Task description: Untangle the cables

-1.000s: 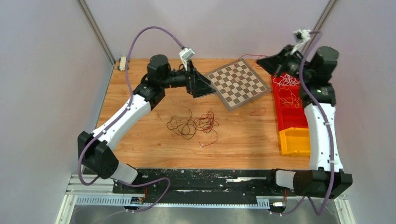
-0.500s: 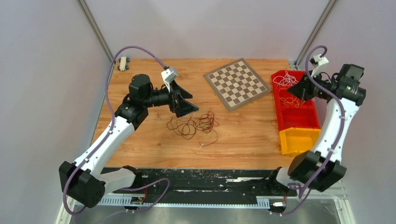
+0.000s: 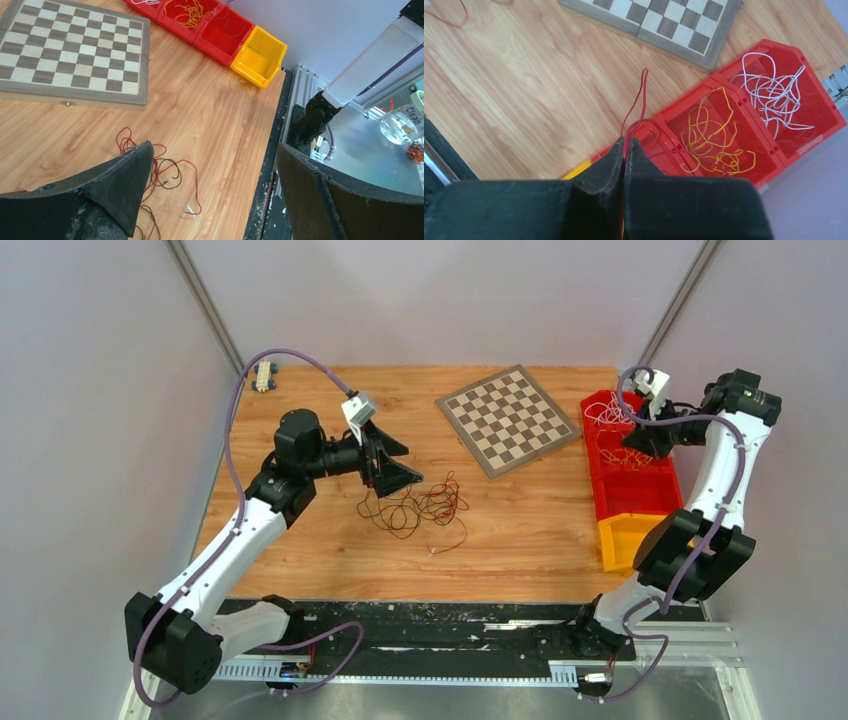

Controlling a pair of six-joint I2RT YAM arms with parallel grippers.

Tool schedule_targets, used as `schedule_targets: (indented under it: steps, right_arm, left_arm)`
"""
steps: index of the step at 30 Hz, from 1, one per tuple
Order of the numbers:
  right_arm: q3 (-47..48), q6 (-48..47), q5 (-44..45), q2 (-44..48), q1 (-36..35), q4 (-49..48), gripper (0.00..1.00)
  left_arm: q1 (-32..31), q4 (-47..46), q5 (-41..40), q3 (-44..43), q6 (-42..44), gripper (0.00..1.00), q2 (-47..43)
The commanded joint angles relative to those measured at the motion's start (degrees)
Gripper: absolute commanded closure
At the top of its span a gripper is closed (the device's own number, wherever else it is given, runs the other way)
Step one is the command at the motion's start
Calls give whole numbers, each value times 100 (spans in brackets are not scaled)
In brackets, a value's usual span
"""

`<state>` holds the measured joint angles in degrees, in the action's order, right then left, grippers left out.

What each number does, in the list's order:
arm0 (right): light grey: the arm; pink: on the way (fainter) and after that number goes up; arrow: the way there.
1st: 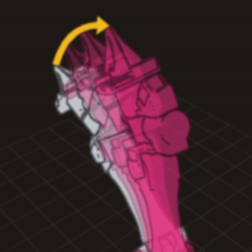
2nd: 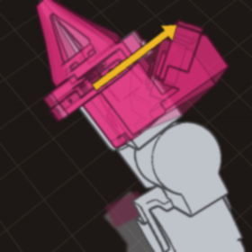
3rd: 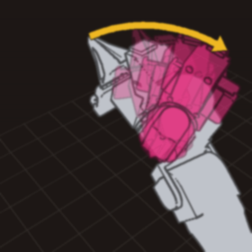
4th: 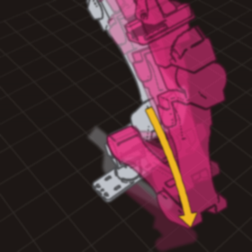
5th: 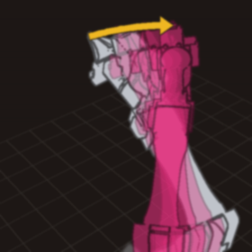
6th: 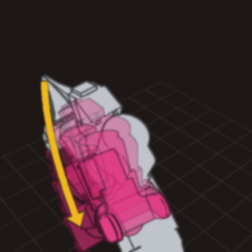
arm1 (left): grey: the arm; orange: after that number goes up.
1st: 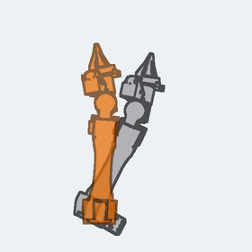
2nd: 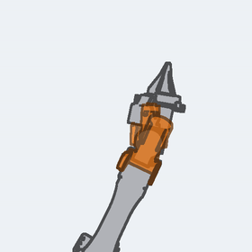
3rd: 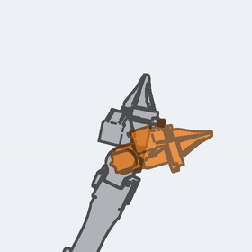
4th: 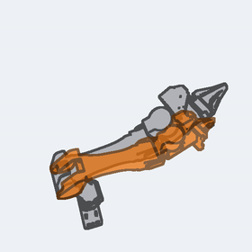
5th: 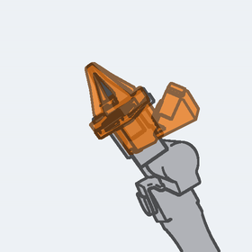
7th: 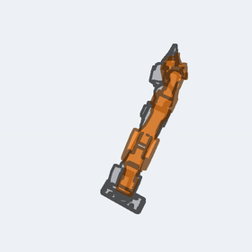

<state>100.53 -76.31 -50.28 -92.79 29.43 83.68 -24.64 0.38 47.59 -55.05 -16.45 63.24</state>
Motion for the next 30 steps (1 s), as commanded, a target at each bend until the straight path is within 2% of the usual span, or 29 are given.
schedule_targets:
  steps: [1,7,12,21,25,28,30]
  right_arm:
    - [93,-1271,502,-146,23,144,100]
    - [-972,-2191,915,222,375,-184,100]
    - [-1493,-2452,1270,245,616,-238,100]
    - [-1120,-2274,1572,-452,829,-342,100]
    - [-1021,-2094,1743,-789,819,-539,88]
    - [-876,-1819,1807,-970,819,-547,73]
    - [-784,-1678,1820,-979,819,-537,68]
  left_arm:
    - [3,-79,-171,-82,233,0,-29]
    - [5,-142,-122,-109,89,0,89]
    - [3,-241,-113,-101,-49,0,175]
    - [3,-348,-56,-160,-259,0,333]
    - [3,-267,-40,-231,-222,0,399]
    - [3,-125,-47,-273,-138,0,405]
    - [3,-73,-78,-283,-91,0,401]
